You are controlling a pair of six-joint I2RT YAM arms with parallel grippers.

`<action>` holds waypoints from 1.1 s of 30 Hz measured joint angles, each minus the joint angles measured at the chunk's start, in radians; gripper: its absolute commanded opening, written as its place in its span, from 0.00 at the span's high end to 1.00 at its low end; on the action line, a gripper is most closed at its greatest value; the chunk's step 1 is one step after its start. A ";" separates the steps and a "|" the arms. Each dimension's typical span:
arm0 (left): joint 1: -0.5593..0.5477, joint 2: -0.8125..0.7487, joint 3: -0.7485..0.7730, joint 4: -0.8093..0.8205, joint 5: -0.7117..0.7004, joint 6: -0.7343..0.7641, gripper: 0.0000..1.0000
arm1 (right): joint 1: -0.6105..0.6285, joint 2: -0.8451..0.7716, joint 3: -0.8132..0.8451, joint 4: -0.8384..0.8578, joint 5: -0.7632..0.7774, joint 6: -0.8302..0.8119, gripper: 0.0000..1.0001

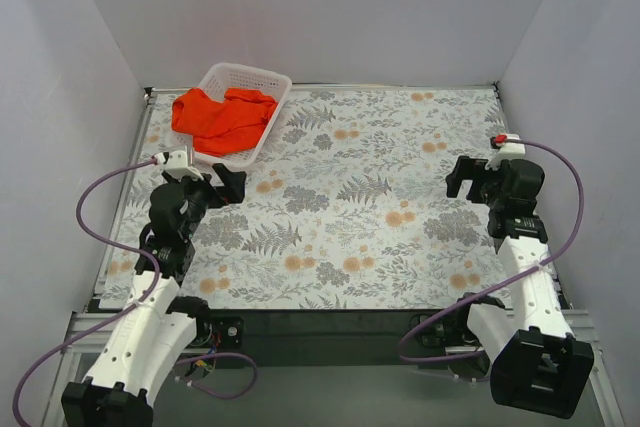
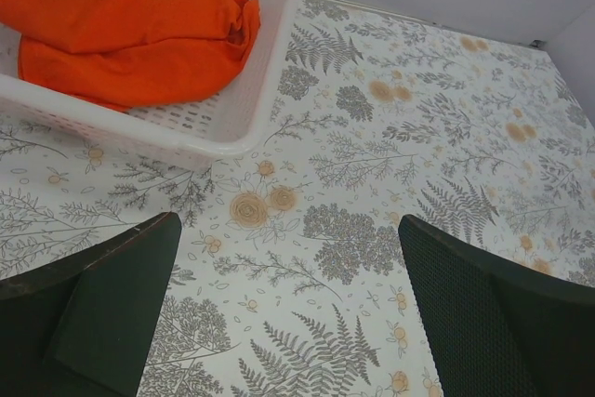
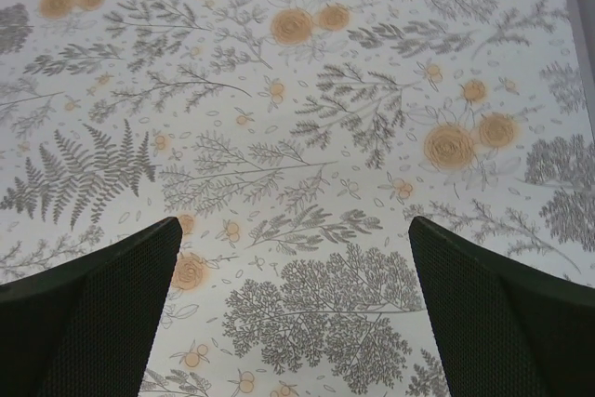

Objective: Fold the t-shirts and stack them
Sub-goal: Grab the tshirt from the pile

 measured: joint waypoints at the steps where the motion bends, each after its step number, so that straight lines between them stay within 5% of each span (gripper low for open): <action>1: 0.000 0.007 0.009 -0.006 -0.001 0.000 0.02 | 0.000 0.002 0.014 0.003 -0.030 -0.015 0.01; 5: 0.000 0.106 0.119 -0.051 -0.031 -0.010 0.04 | -0.004 0.034 0.050 0.023 -0.298 -0.177 0.02; 13: 0.085 0.607 0.583 -0.162 0.008 -0.029 0.09 | -0.003 0.053 0.023 -0.050 -0.702 -0.445 0.02; 21: 0.129 1.118 1.009 -0.312 0.039 -0.006 0.17 | -0.004 0.058 0.023 -0.069 -0.772 -0.503 0.02; 26: 0.129 1.334 1.226 -0.381 0.006 0.043 0.32 | -0.004 0.060 0.023 -0.077 -0.772 -0.507 0.02; 33: 0.120 1.550 1.390 -0.437 -0.034 0.102 0.35 | -0.004 0.061 0.023 -0.080 -0.772 -0.509 0.02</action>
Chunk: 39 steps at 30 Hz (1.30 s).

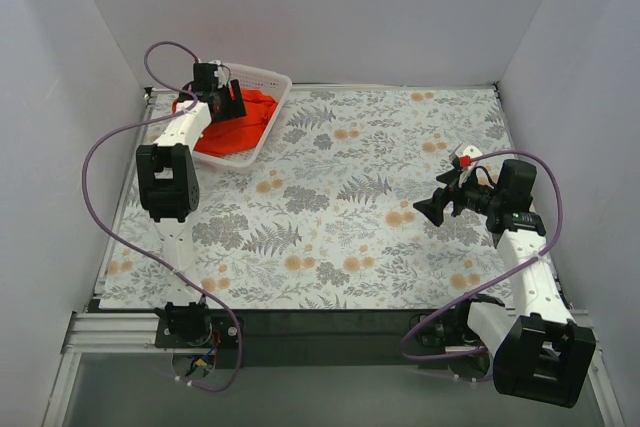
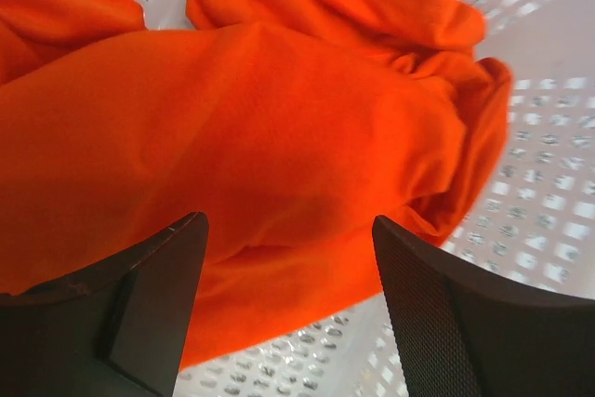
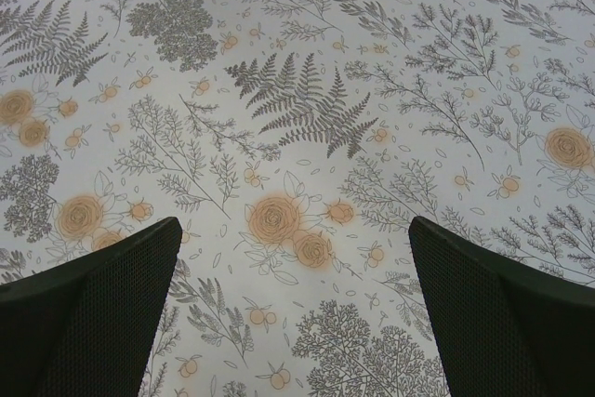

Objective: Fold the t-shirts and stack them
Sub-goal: Grab the tshirt from the pile, then move the tshirt to the center of the board

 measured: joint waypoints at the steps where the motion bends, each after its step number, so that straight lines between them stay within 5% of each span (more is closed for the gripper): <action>1: -0.005 0.025 0.013 -0.005 -0.014 0.009 0.37 | 0.000 0.002 0.000 0.000 0.000 0.000 0.02; 5: -0.030 0.116 0.063 -0.010 -0.086 0.037 0.51 | 0.000 0.010 0.000 -0.001 0.000 0.000 0.02; 6: -0.037 0.136 0.073 -0.010 -0.107 0.040 0.83 | 0.000 0.011 0.000 -0.001 0.000 0.000 0.02; 8: -0.048 0.161 0.085 -0.009 -0.130 0.046 1.00 | 0.000 0.014 0.000 -0.001 0.000 -0.001 0.02; 13: -0.080 0.101 0.032 0.038 -0.187 0.080 1.00 | -0.001 0.014 0.000 -0.002 -0.001 -0.001 0.02; 20: -0.114 -0.185 0.003 0.065 -0.170 0.074 1.00 | -0.002 0.014 0.000 -0.002 -0.005 -0.005 0.02; 31: -0.307 -0.640 0.025 0.228 0.185 -0.157 1.00 | -0.040 0.014 0.000 -0.002 0.014 -0.018 0.02; 39: -0.341 -0.823 -0.275 0.319 0.375 -0.370 1.00 | -0.080 0.009 0.000 -0.002 0.035 -0.022 0.02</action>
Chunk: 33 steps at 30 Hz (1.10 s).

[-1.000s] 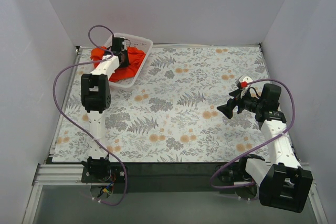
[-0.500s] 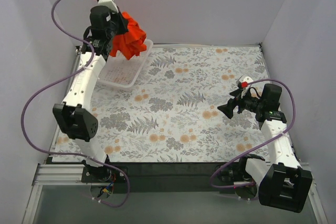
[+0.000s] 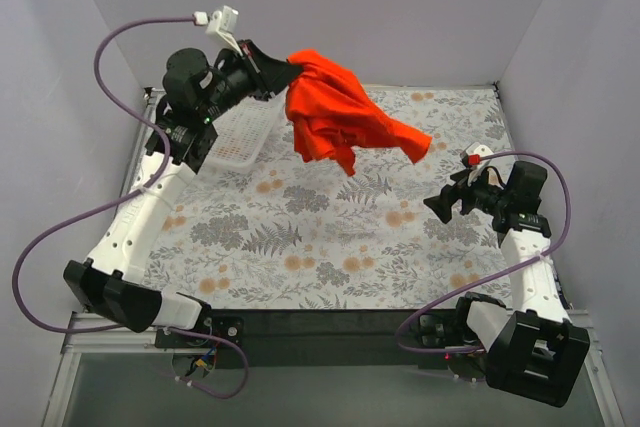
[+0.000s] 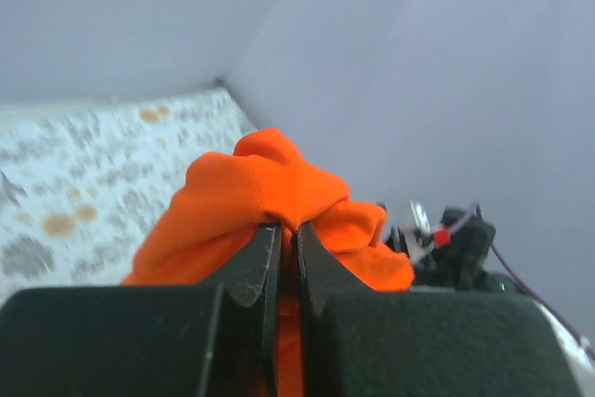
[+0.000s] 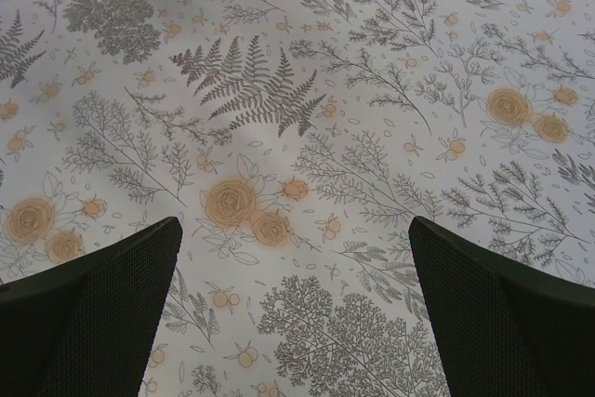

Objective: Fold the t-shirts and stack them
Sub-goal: Move the tshirt to the center of the board, then flatten the tshirt out

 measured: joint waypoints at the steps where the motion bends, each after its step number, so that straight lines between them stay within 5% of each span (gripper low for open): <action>1: -0.011 -0.014 -0.049 0.005 0.013 -0.015 1.00 | -0.006 -0.003 0.000 0.000 0.005 0.000 0.02; 4: -0.058 -0.058 -0.255 0.034 0.043 -0.059 1.00 | -0.024 -0.011 0.000 0.000 0.014 -0.001 0.02; 9: -0.127 -0.047 -0.586 0.046 0.067 -0.064 0.36 | -0.040 -0.013 0.000 0.000 0.029 -0.001 0.02; 13: -0.142 -0.044 -0.736 -0.036 0.005 -0.013 0.22 | -0.040 -0.013 0.000 -0.003 0.006 -0.008 0.02; 17: -0.142 -0.196 -0.738 -0.101 -0.110 0.102 0.21 | -0.015 0.021 0.009 -0.074 -0.119 -0.086 0.05; 19: -0.140 -0.340 -0.731 -0.110 -0.163 0.185 0.21 | 0.106 0.094 0.037 -0.119 -0.113 -0.129 0.08; 23: -0.140 -0.516 -0.840 -0.103 -0.198 0.277 0.21 | 0.329 0.276 0.163 -0.177 0.020 -0.146 0.22; 25: -0.140 -0.566 -1.004 -0.157 -0.224 0.304 0.21 | 0.351 0.479 0.282 -0.188 0.148 -0.154 0.26; 30: -0.140 -0.636 -1.029 -0.148 -0.253 0.323 0.21 | 0.442 0.660 0.378 -0.231 0.274 -0.162 0.36; 33: -0.140 -0.629 -1.029 -0.137 -0.254 0.331 0.21 | 0.463 0.716 0.382 -0.238 0.304 -0.157 0.57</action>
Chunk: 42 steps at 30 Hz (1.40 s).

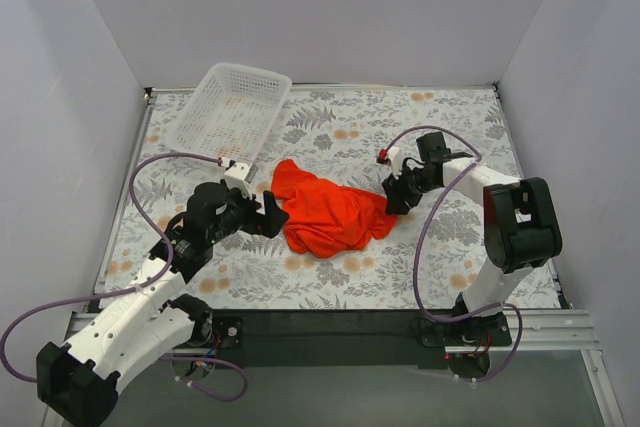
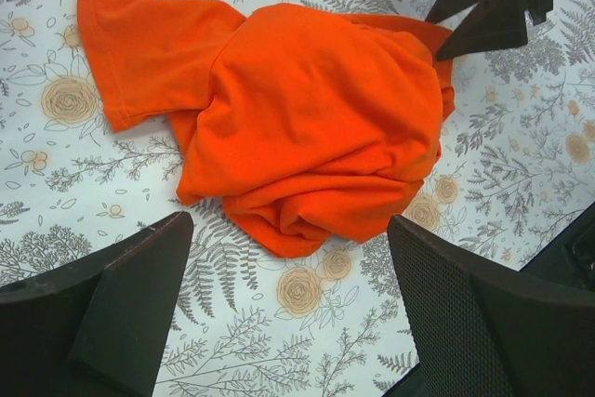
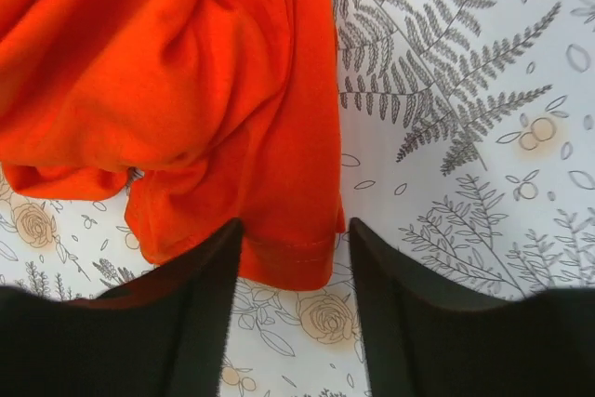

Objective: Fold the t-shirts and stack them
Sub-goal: Flatten the tshirt out

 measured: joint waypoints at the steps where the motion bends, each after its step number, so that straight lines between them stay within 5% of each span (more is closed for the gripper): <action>1: 0.000 0.008 0.000 0.000 0.000 0.001 0.21 | 0.002 0.018 0.002 -0.005 0.010 0.000 0.69; 3: 0.000 0.018 0.000 0.000 0.000 0.003 0.21 | 0.003 0.037 0.010 -0.022 0.021 0.001 0.98; 9: 0.000 0.019 0.000 0.010 0.024 0.008 0.21 | -0.002 -0.037 0.111 -0.124 0.040 -0.010 0.99; 18: 0.000 0.056 -0.026 0.102 0.156 -0.019 0.22 | -0.056 -0.500 0.441 -0.171 -0.029 0.028 0.99; 29: -0.043 0.204 -0.018 0.292 0.208 -0.092 0.22 | -0.060 -0.540 0.448 -0.188 -0.050 0.129 0.99; 34: -0.189 0.391 0.031 0.306 0.050 -0.054 0.24 | -0.085 -0.556 0.443 -0.185 -0.051 0.146 0.99; 42: -0.291 0.774 0.234 0.212 -0.293 -0.031 0.52 | -0.111 -0.578 0.377 -0.175 -0.071 0.169 0.99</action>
